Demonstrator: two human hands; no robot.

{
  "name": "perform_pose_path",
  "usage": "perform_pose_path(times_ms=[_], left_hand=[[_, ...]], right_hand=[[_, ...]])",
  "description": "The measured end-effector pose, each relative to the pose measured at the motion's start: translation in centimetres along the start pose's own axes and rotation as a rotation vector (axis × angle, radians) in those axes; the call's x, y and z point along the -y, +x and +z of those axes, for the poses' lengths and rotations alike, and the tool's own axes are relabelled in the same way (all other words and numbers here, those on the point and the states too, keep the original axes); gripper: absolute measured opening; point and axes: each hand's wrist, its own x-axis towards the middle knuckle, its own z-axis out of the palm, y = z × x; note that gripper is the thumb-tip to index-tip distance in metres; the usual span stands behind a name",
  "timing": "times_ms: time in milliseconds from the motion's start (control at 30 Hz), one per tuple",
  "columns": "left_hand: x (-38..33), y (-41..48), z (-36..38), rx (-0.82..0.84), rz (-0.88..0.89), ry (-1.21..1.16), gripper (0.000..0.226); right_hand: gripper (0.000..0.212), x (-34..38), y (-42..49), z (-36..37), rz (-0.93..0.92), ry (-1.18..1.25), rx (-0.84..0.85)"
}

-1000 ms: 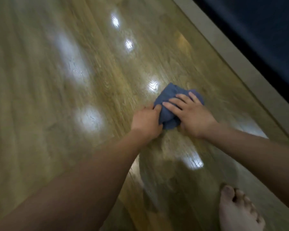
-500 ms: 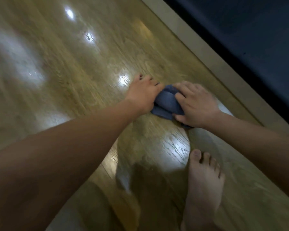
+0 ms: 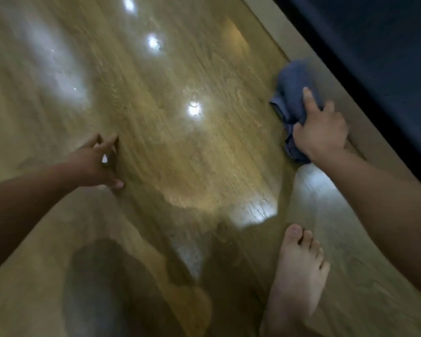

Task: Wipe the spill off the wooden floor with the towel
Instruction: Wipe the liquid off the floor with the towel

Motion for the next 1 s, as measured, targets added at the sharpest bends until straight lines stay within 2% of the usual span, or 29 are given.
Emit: perform_pose_path(times_ms=[67, 100, 167, 233, 300, 333, 400, 467, 600, 667, 733, 800, 933, 967, 1000], left_hand=[[1.2, -0.9, 1.1, -0.031, 0.035, 0.037, 0.133], [1.5, -1.4, 1.5, -0.033, 0.051, 0.042, 0.131], [1.1, -2.3, 2.3, -0.001, 0.033, 0.021, 0.135], [0.0, -3.0, 3.7, 0.055, -0.044, 0.015, 0.142], [-0.8, -3.6, 5.0, 0.127, -0.041, 0.110, 0.130], [-0.8, -3.7, 5.5, 0.140, -0.037, 0.109, 0.125], [-0.6, -3.9, 5.7, 0.123, -0.082, -0.078, 0.136], [-0.4, -4.3, 5.5, 0.093, -0.109, -0.199, 0.147], [-0.6, -4.3, 5.1, 0.087, -0.097, -0.184, 0.147], [-0.4, -3.9, 5.4, 0.094, -0.091, -0.227, 0.148], [-0.2, -3.8, 5.6, 0.110, -0.097, -0.305, 0.149], [-0.3, -4.0, 5.6, 0.113, -0.115, -0.338, 0.148], [0.0, -3.0, 6.5, 0.155, -0.100, -0.231, 0.145], [0.2, -2.5, 6.9, 0.167, -0.086, -0.187, 0.150], [0.5, -1.8, 7.3, 0.170, -0.074, -0.150, 0.154]], right_hand=[[0.074, 4.0, -3.2, 1.3, -0.019, 0.047, 0.028], [0.075, 6.5, -5.3, 2.0, -0.087, 0.049, 0.033], [0.081, 12.5, -10.1, 3.3, -0.319, 0.029, 0.058], [0.081, 18.2, -15.2, 4.4, -0.622, 0.006, 0.167], [0.076, 21.0, -18.4, 5.2, -0.861, -0.007, 0.293], [0.076, 20.8, -18.2, 5.3, -0.883, -0.002, 0.333], [0.077, 17.4, -15.2, 5.2, -0.752, 0.046, 0.256], [0.078, 11.8, -10.4, 4.1, -0.513, 0.065, 0.138], [0.069, 0.8, -0.3, -0.5, 0.018, 0.045, -0.004], [0.074, 0.6, 1.2, -1.1, 0.135, 0.074, -0.027], [0.073, 4.9, -0.8, 0.8, 0.196, 0.084, -0.062], [0.074, 11.7, -5.6, 3.0, 0.066, 0.120, -0.036], [0.080, 21.7, -16.9, 5.5, -0.595, 0.078, 0.267], [0.079, 22.2, -18.0, 5.6, -0.681, 0.099, 0.308], [0.077, 21.7, -17.6, 5.6, -0.683, 0.136, 0.324]])
